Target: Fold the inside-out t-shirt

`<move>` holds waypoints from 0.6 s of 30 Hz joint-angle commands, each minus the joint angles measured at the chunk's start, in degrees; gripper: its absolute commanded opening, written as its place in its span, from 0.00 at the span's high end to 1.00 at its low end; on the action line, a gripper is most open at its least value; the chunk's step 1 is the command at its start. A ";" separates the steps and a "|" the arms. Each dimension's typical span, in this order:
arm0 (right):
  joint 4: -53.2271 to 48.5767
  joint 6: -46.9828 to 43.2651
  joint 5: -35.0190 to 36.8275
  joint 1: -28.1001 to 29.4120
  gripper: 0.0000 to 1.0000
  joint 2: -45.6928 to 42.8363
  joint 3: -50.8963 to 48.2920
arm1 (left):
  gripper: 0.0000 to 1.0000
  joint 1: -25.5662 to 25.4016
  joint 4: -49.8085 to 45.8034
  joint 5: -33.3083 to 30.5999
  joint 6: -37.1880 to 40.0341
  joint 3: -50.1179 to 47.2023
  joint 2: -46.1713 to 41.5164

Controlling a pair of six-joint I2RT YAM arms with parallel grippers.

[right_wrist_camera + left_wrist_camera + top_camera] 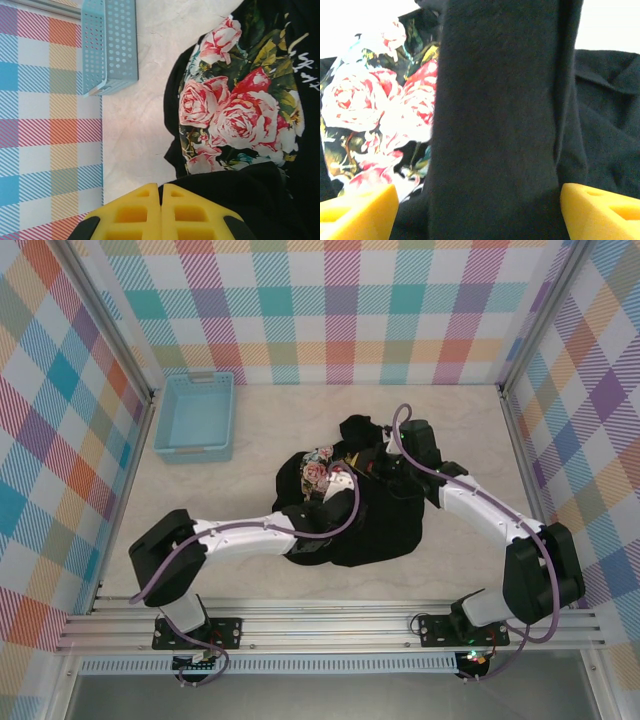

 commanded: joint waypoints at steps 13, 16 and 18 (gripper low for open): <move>-2.60 -4.07 5.63 -1.39 1.00 -4.37 -0.16 | 0.46 -0.86 -8.58 -6.79 -2.03 -3.75 -5.78; -3.24 -4.82 6.89 -1.33 1.00 -4.52 -0.07 | 0.54 -0.86 -11.34 -6.79 -1.52 -4.54 -8.51; -3.21 -4.89 6.81 -1.26 1.00 -4.33 -0.07 | 0.60 -0.80 -12.69 -6.58 -0.86 -4.80 -9.88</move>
